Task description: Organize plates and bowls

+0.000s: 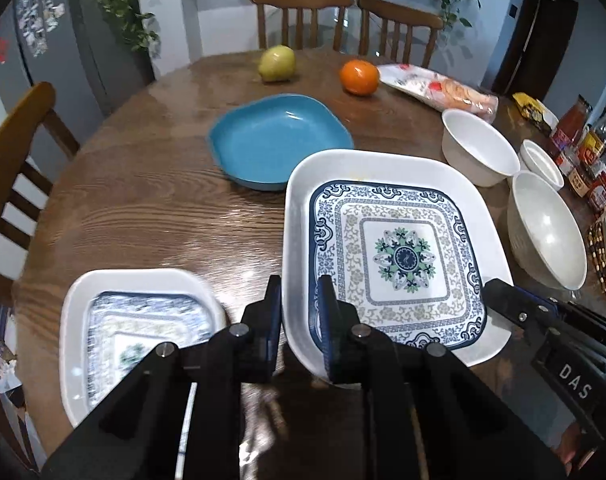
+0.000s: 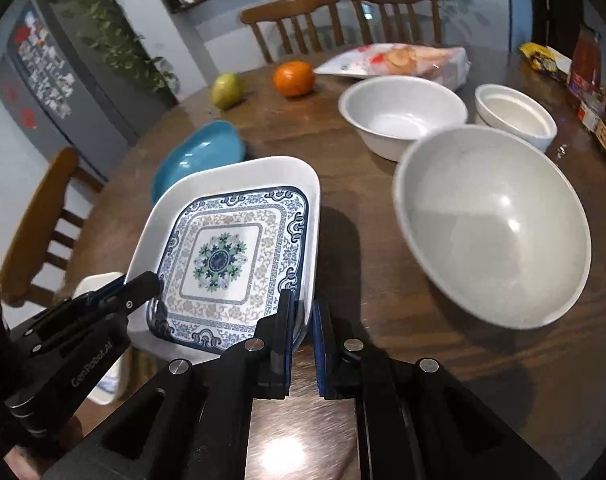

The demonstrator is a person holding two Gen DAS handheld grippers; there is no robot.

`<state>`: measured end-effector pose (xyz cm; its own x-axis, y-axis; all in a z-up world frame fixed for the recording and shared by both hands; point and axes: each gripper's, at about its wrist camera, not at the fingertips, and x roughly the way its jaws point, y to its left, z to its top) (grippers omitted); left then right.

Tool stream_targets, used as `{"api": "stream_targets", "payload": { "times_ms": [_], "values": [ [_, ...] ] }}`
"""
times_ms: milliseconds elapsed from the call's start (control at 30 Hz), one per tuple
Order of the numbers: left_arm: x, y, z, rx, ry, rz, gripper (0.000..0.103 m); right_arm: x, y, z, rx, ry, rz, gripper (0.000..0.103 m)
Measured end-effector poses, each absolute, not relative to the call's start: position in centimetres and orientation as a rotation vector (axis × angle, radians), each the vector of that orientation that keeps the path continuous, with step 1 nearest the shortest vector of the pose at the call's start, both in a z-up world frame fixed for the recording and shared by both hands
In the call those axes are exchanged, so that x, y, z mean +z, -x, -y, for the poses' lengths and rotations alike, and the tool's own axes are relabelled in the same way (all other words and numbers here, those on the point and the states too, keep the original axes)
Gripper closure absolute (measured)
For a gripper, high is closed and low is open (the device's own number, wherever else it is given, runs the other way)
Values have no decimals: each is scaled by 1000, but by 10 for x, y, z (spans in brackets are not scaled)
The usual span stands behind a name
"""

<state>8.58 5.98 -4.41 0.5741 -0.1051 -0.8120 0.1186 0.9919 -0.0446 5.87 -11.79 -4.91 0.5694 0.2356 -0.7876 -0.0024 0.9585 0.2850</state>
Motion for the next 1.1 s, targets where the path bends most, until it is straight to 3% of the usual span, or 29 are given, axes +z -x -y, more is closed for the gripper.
{"api": "stream_targets", "payload": {
  "times_ms": [600, 1100],
  "values": [
    [-36, -23, -190, 105, 61, -930, 89, -43, -33, -13, 404, -165, -990, 92],
    [-63, -28, -209, 123, 42, -985, 87, -70, -41, -43, 400, -108, -1068, 91]
  ]
}}
